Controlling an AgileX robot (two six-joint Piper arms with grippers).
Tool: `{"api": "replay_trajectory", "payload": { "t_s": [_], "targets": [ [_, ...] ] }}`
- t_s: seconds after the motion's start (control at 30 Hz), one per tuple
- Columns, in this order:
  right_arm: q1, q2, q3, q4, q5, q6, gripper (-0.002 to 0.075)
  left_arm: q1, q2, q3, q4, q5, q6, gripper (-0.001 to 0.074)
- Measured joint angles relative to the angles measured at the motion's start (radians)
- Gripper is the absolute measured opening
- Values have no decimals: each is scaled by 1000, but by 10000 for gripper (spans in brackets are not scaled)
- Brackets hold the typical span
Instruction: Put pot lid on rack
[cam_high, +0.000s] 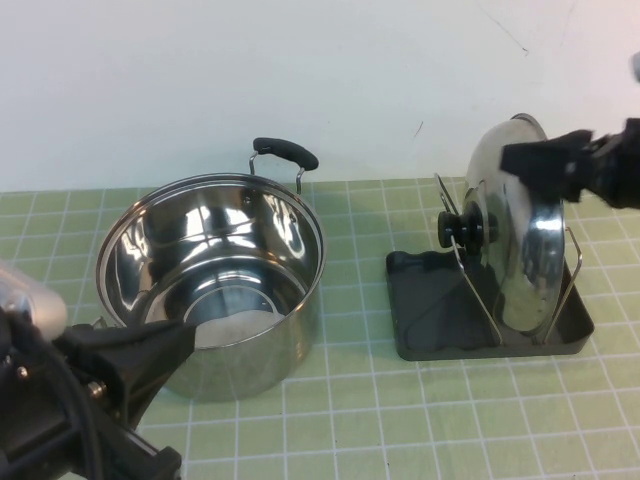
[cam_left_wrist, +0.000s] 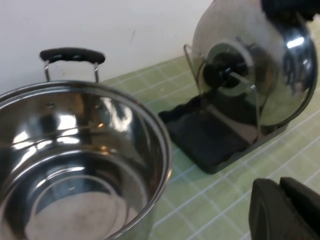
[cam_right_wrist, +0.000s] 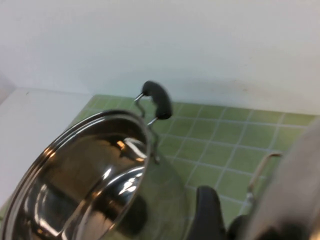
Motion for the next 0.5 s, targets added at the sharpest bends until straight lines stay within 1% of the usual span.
{"api": "replay_trajectory", "payload": {
  "t_s": [0.1,0.2,0.27,0.3,0.37,0.43,0.47,0.5],
  "targets": [
    [-41,-12,0,6,34,0,486,0,0,0,42,51,0,1],
    [-75,-31,-2,20,128,-3,482,0,0,0,112,114,-6,1],
    [-88,-47,-12,22,211,-8,454,0,0,-12,165,182,-21,1],
    [-93,-56,-25,22,259,-14,423,0,0,-26,189,230,-34,1],
    [-95,-73,-62,13,343,-24,334,0,0,-65,216,336,-51,1],
    [-95,-98,-126,-32,396,-16,190,0,0,-120,230,472,-60,1],
    [-93,-113,-158,-70,408,3,134,0,0,-154,235,540,-62,1],
    [-89,-129,-193,-121,417,35,97,0,0,-190,234,607,-62,1]
  ]
}}
